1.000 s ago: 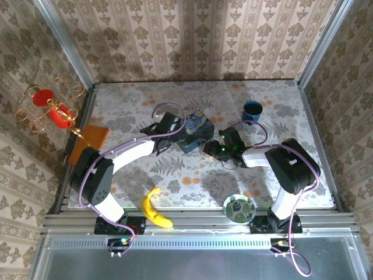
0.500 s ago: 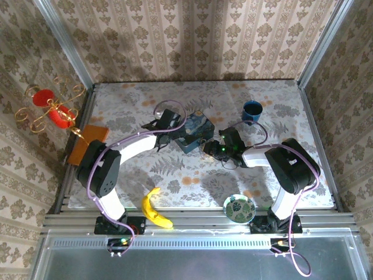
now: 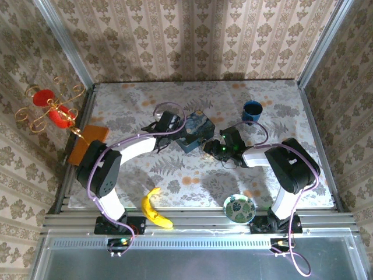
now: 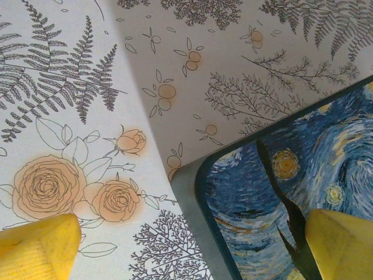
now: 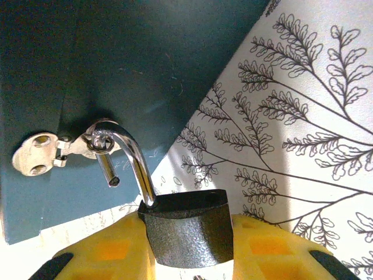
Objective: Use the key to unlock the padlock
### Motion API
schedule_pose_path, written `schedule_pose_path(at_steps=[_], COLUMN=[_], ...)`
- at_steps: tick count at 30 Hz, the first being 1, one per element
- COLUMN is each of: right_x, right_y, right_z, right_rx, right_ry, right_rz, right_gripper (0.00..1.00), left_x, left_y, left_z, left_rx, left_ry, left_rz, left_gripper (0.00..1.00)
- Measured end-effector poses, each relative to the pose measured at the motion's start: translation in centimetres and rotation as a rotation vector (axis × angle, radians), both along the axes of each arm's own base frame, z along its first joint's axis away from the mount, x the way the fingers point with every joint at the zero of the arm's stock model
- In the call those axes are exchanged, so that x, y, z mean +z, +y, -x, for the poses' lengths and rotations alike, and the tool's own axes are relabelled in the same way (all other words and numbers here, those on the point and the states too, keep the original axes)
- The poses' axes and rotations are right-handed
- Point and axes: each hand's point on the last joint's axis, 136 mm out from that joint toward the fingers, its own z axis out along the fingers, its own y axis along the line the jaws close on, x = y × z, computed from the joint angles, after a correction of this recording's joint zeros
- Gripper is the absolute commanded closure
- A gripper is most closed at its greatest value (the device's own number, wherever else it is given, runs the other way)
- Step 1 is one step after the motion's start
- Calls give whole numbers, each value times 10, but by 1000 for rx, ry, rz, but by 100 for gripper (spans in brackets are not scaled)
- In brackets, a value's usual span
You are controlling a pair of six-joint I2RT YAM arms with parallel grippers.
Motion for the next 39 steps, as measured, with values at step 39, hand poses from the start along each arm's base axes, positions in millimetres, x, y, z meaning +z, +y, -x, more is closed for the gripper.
schedule_pose_path(at_steps=[39], right_x=[1], right_y=[-2], right_z=[-10], right_rx=[-78], right_ry=[12], right_rz=[-115], right_gripper=[100], left_x=[-1], left_y=[-1], left_z=[2], left_rx=[18], left_ry=[-7], left_rz=[40], left_gripper=[0])
